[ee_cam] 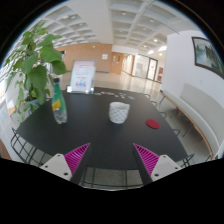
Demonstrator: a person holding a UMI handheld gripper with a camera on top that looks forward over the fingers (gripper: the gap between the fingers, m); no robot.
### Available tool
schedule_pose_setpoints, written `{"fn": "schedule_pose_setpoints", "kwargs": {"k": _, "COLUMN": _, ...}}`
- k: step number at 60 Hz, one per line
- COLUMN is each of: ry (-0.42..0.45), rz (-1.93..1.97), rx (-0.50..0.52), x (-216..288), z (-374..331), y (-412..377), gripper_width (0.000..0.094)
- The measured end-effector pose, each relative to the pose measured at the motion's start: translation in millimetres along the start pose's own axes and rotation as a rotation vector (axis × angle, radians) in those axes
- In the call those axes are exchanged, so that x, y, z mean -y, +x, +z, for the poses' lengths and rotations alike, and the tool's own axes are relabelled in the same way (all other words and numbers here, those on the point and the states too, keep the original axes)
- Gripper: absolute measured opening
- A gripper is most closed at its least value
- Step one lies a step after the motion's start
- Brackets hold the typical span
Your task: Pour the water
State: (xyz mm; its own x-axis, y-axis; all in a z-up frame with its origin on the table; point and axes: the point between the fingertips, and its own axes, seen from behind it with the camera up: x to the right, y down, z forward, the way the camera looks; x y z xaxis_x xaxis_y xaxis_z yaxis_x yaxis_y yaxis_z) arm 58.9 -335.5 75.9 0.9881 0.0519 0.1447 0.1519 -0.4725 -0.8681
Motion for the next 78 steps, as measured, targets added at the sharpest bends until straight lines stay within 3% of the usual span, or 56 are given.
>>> {"fn": "schedule_pose_setpoints", "kwargs": {"k": 16, "ry": 0.109, "rz": 0.018, "rx": 0.128, "x": 62.4, "z": 47.5, "y": -163.8, "gripper_width": 0.0859}}
{"fn": "schedule_pose_setpoints", "kwargs": {"k": 38, "ry": 0.215, "rz": -0.007, "rx": 0.073, "x": 123.3, "z": 161.4, "y": -245.5, "gripper_width": 0.0850}}
{"fn": "schedule_pose_setpoints", "kwargs": {"k": 46, "ry": 0.227, "rz": 0.010, "rx": 0.079, "x": 125.7, "z": 186.4, "y": -252.8, "gripper_width": 0.0718}}
{"fn": "schedule_pose_setpoints", "kwargs": {"k": 49, "ry": 0.248, "rz": 0.024, "rx": 0.060, "x": 128.6, "z": 189.9, "y": -246.3, "gripper_width": 0.0553}}
{"fn": "schedule_pose_setpoints", "kwargs": {"k": 58, "ry": 0.265, "rz": 0.056, "rx": 0.080, "x": 128.6, "z": 188.3, "y": -247.7, "gripper_width": 0.0441}}
{"fn": "schedule_pose_setpoints", "kwargs": {"k": 68, "ry": 0.316, "rz": 0.132, "rx": 0.185, "x": 155.7, "z": 168.6, "y": -258.0, "gripper_width": 0.0403}}
{"fn": "schedule_pose_setpoints", "kwargs": {"k": 78, "ry": 0.471, "rz": 0.334, "rx": 0.391, "x": 239.5, "z": 115.1, "y": -250.1, "gripper_width": 0.0401}}
